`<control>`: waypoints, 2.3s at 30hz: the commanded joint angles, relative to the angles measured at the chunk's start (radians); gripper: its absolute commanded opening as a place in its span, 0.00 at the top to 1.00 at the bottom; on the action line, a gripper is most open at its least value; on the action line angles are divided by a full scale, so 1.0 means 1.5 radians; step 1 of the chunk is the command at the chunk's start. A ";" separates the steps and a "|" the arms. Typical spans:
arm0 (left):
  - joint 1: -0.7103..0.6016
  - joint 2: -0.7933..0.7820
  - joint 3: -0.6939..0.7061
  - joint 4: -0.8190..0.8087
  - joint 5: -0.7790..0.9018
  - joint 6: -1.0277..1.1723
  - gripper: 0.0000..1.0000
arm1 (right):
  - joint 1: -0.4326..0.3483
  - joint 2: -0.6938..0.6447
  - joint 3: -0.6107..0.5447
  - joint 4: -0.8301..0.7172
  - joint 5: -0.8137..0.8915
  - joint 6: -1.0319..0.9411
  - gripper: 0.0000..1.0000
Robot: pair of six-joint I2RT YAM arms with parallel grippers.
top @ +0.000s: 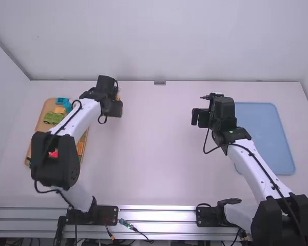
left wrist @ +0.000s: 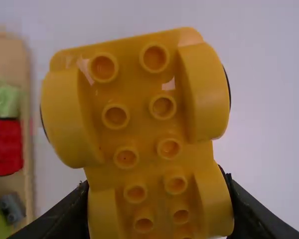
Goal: Assemble lego blocks to make yellow taxi
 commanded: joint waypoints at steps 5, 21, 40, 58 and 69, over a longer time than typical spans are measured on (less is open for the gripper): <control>-0.080 -0.130 -0.102 -0.087 0.253 0.496 0.99 | 0.002 -0.011 0.022 -0.012 -0.002 0.005 0.00; -0.292 -0.057 -0.184 -0.059 0.138 0.718 0.98 | -0.035 -0.124 0.022 -0.139 0.035 0.078 0.00; -0.310 0.064 -0.184 0.017 0.182 0.665 0.77 | -0.075 -0.156 0.022 -0.192 0.031 0.096 0.00; -0.309 0.082 -0.184 0.037 0.172 0.670 0.01 | -0.065 -0.156 0.022 -0.189 0.031 0.087 0.00; -0.301 0.045 -0.098 -0.048 0.172 0.665 0.01 | -0.060 -0.156 0.022 -0.188 0.020 0.087 0.00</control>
